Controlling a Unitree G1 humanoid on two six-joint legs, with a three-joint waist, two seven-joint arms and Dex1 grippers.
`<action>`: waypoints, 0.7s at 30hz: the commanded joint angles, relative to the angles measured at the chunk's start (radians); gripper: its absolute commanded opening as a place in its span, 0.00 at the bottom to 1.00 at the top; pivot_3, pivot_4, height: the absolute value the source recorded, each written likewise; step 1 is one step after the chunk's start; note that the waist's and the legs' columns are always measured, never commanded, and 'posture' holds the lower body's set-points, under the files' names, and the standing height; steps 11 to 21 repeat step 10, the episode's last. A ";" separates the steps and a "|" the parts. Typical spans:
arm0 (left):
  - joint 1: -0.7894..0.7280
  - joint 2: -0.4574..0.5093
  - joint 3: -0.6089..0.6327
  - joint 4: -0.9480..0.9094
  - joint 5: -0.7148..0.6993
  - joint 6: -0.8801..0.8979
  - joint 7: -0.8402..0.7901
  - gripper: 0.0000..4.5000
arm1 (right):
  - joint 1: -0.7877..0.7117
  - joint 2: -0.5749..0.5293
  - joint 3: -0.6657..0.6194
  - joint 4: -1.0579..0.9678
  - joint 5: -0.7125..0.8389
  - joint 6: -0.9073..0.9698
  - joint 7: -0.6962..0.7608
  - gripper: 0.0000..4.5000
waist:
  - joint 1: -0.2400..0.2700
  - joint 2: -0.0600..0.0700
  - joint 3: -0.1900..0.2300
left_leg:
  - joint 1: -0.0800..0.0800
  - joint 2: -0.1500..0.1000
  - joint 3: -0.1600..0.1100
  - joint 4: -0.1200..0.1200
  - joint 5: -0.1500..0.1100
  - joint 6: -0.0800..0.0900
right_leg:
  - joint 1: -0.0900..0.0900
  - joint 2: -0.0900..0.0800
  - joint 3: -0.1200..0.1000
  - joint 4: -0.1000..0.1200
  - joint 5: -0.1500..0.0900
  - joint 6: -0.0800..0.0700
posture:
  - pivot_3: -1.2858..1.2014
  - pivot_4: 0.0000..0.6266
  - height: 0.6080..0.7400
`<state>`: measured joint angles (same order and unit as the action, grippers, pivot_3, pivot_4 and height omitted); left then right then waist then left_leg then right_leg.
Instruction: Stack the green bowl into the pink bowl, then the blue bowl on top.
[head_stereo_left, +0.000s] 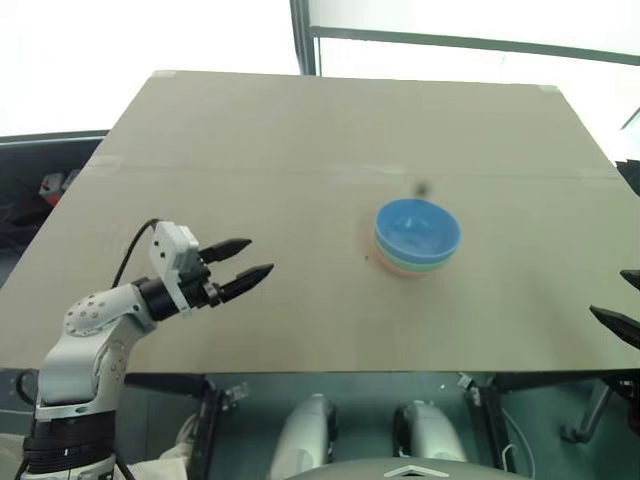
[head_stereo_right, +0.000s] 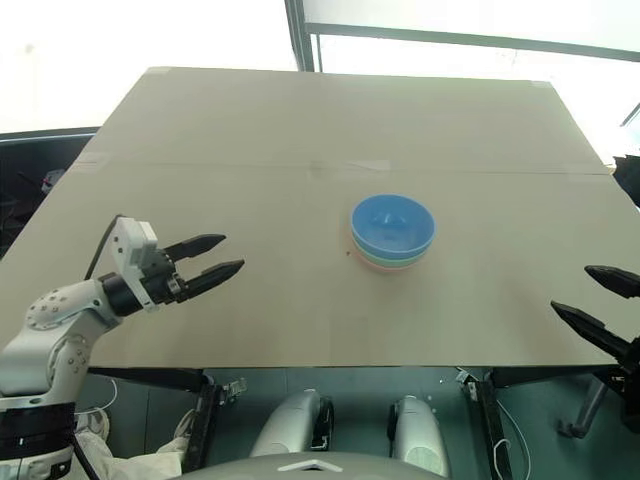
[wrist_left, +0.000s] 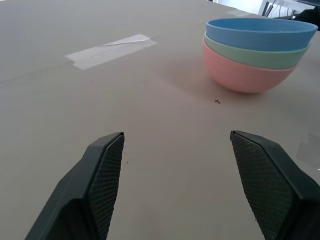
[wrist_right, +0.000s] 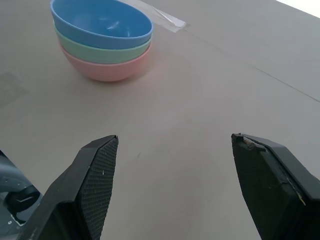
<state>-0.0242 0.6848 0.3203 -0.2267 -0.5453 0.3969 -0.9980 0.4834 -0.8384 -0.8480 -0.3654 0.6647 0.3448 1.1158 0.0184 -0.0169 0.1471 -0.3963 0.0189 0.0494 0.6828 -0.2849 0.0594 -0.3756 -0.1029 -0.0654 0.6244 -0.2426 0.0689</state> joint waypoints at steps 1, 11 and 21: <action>0.019 0.015 0.029 -0.048 -0.026 -0.010 0.001 0.80 | -0.004 -0.009 -0.052 -0.002 0.004 -0.014 0.011 0.84 | -0.001 0.000 0.000 | 0.000 0.000 0.000 0.000 0.000 0.000 | 0.000 0.000 0.000 0.000 0.000 0.000 | 0.52 0.24 1.00; -0.010 0.037 0.003 -0.027 -0.017 -0.023 -0.019 0.80 | 0.023 0.020 -0.085 -0.070 0.061 0.014 0.013 0.84 | 0.000 0.000 0.000 | 0.000 0.000 0.000 -0.001 0.000 0.000 | 0.000 0.000 0.000 -0.001 0.000 0.000 | 0.52 0.24 1.00; -0.010 0.037 0.003 -0.027 -0.017 -0.023 -0.019 0.80 | 0.023 0.020 -0.085 -0.070 0.061 0.014 0.013 0.84 | 0.000 0.000 0.000 | 0.000 0.000 0.000 -0.001 0.000 0.000 | 0.000 0.000 0.000 -0.001 0.000 0.000 | 0.52 0.24 1.00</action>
